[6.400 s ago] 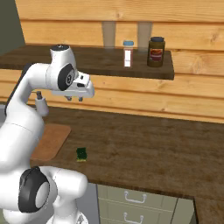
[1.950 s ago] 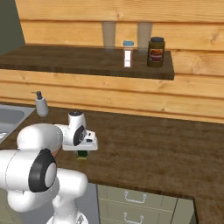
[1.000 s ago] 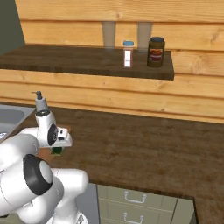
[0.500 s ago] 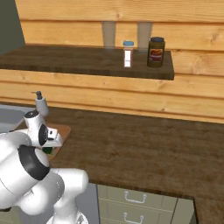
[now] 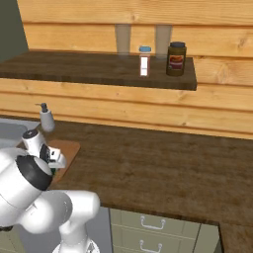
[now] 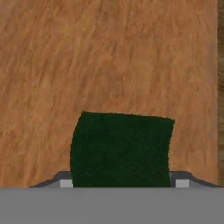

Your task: Pick up the sponge from the counter and clean the cutting board by briefly scrubbing or pressing down on the cutting board. Once finished, release the sponge.

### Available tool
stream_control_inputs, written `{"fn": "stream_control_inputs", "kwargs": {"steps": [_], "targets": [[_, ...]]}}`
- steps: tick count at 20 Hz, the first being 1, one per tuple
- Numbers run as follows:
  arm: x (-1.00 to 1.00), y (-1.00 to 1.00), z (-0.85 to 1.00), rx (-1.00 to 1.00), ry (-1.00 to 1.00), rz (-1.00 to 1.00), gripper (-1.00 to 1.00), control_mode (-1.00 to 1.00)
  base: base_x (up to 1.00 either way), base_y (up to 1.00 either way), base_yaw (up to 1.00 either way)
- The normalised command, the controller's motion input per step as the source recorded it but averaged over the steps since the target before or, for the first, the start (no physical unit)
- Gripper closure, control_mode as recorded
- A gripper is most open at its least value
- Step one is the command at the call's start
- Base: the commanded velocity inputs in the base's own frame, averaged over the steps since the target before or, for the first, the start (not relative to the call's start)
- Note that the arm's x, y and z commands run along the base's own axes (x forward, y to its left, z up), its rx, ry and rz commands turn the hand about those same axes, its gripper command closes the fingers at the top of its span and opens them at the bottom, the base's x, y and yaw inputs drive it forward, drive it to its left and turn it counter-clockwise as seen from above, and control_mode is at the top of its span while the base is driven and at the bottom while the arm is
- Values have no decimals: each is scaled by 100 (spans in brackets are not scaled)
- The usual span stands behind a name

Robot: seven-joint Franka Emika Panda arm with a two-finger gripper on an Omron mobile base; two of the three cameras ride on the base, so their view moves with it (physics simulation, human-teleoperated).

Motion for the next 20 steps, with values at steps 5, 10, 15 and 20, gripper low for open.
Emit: {"fn": "stream_control_inputs", "kwargs": {"steps": [5, 10, 15, 20], "targets": [[7, 0, -21, 0, -7, -4, 100, -100, 0, 0, 0], [1, 0, -13, 0, -4, -2, 100, -100, 0, 0, 0], [5, 0, -7, 0, -1, -1, 100, -100, 0, 0, 0], [20, -4, -5, 1, 0, 0, 100, -100, 0, 0, 0]]}}
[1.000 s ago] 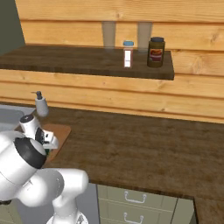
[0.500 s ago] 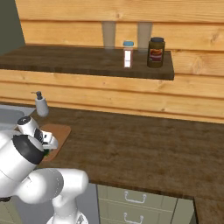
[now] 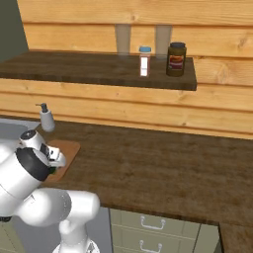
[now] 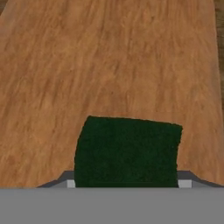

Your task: Pick up the sponge from the counter and clean the cutting board by briefly scrubbing or pressing down on the cutting board. Once finished, release the sponge.

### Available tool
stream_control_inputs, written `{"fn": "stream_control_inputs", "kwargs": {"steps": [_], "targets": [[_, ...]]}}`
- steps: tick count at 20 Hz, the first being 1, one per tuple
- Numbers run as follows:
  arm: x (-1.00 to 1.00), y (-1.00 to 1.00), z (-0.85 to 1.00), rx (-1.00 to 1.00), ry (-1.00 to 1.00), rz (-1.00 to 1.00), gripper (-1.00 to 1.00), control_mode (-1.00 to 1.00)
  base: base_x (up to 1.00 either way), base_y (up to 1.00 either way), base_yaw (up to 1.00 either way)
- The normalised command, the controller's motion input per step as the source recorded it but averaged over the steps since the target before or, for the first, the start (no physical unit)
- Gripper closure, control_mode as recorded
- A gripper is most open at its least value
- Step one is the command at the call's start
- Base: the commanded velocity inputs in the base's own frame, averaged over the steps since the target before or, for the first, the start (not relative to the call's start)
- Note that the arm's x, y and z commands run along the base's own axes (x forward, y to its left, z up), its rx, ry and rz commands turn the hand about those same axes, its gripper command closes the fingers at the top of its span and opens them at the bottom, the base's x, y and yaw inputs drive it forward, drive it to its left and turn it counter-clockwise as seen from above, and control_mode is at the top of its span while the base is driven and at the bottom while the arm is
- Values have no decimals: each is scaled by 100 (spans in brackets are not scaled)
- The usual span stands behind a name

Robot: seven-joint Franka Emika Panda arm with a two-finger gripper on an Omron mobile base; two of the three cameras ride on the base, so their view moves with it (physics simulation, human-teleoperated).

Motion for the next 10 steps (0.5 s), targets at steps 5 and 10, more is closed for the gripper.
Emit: {"fn": "stream_control_inputs", "kwargs": {"steps": [5, 10], "targets": [[26, -3, -23, 0, -6, 0, 100, -100, 0, 0, 0], [26, -5, -25, 0, -11, 0, 100, -100, 0, 0, 0]]}}
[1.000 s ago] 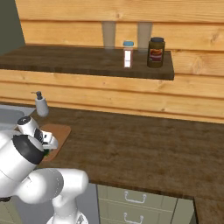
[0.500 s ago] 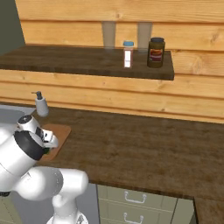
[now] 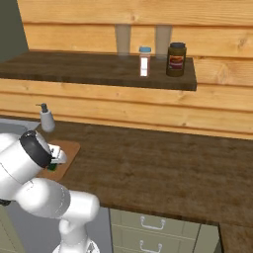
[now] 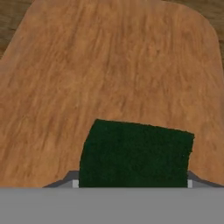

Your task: Pick up the sponge from the counter and clean the cutting board by briefly scrubbing or pressing down on the cutting board. Once finished, release the sponge.

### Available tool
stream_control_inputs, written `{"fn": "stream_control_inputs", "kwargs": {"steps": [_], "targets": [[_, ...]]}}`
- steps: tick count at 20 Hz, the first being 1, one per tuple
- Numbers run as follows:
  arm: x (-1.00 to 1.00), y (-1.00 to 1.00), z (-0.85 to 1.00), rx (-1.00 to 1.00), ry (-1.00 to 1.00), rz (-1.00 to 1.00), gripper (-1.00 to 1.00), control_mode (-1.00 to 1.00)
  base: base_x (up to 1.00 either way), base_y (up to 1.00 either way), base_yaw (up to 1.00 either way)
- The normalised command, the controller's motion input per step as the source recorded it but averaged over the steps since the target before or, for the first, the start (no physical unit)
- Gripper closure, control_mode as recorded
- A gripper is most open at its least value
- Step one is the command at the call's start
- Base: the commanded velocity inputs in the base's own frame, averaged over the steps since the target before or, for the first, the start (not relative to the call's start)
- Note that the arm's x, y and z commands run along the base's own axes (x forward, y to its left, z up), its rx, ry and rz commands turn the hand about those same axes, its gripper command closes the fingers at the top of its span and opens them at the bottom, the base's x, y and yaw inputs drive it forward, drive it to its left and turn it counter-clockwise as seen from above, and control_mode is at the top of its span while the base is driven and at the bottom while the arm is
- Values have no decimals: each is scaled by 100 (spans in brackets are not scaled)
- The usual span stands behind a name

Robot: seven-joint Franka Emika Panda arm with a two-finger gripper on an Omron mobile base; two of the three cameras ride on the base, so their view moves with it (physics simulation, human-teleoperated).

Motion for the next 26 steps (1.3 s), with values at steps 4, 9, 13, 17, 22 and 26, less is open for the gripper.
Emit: {"fn": "stream_control_inputs", "kwargs": {"steps": [4, 9, 13, 17, 22, 26], "targets": [[25, -11, -21, 1, -11, 0, 100, -100, 0, 0, 0], [30, -18, -24, 1, -11, 0, 100, -100, 0, 0, 0], [42, -18, -22, 2, -5, 0, 100, -100, 0, 0, 0], [41, -22, -18, 3, -4, 0, 100, -100, 0, 0, 0], [43, -21, -20, 3, -2, 0, 100, -100, 0, 0, 0], [44, -18, -17, 3, 0, 0, 100, -100, 0, 0, 0]]}}
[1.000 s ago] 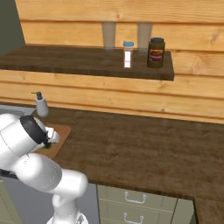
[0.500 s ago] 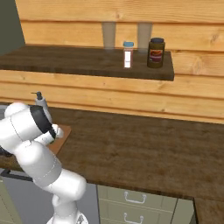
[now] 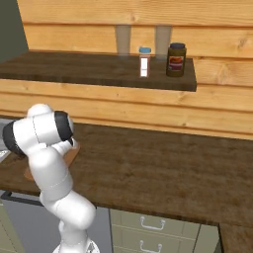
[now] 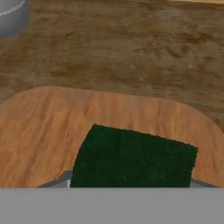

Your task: Pick up the sponge from the counter and clean the cutting board by briefly scrubbing or pressing down on the cutting board. Once finished, release the sponge.

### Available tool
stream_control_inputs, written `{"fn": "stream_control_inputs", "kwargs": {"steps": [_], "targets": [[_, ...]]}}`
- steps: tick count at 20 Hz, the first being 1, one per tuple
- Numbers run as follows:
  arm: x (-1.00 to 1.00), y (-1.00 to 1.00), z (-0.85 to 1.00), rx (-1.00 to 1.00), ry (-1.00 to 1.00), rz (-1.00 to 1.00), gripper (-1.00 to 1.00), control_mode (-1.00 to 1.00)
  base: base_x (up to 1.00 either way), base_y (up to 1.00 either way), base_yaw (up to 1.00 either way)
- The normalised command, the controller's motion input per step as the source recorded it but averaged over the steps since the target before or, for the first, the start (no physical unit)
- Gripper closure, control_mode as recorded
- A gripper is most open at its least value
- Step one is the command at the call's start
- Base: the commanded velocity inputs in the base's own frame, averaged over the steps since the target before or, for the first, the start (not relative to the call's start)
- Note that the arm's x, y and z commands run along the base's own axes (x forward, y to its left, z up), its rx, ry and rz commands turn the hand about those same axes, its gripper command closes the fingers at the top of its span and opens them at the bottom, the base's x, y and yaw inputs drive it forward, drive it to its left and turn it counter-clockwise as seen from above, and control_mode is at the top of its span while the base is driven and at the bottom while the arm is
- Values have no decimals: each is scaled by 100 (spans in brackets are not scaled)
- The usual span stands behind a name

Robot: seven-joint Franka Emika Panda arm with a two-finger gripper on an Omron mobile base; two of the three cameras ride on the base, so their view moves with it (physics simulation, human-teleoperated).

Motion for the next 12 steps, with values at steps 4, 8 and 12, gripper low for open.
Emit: {"fn": "stream_control_inputs", "kwargs": {"steps": [4, 8, 12], "targets": [[44, -15, -21, 2, 0, 0, 100, -100, 0, 0, 0], [54, -8, -27, 0, 0, 0, 100, -100, 0, 0, 0], [54, -15, -28, 0, 0, 0, 100, -100, 0, 0, 0]]}}
